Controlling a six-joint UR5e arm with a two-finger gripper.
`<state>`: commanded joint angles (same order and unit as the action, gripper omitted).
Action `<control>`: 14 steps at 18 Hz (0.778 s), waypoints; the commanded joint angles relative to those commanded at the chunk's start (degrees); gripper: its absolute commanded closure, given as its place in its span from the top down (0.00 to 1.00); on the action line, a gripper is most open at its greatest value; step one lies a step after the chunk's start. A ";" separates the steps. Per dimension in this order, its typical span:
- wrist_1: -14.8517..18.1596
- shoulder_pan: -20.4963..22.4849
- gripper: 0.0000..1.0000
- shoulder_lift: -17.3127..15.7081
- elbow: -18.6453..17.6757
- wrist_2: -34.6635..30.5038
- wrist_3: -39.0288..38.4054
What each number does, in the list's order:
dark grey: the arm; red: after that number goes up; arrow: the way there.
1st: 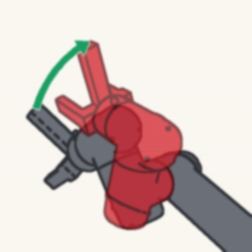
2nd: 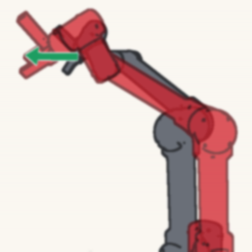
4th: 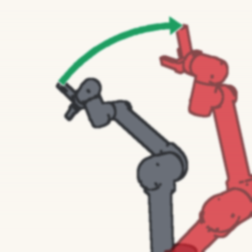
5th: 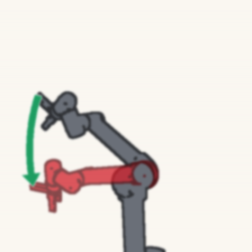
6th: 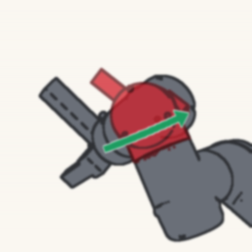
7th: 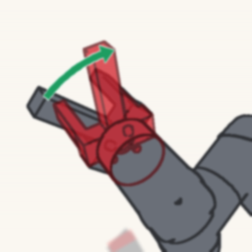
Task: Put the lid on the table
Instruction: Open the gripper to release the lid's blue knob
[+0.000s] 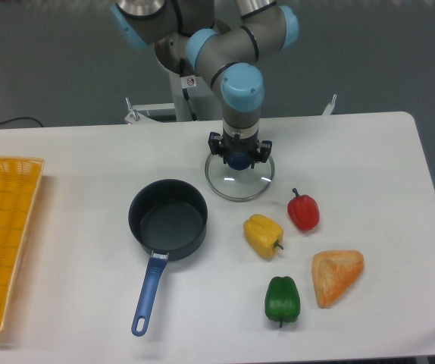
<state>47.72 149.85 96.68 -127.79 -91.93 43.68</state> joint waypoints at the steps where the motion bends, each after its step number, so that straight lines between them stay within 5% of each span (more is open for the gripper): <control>1: 0.00 0.00 0.68 0.00 0.00 0.00 0.00; 14: 0.00 0.00 0.83 0.00 0.00 0.00 -0.18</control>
<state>47.72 149.85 96.68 -127.79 -91.93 43.51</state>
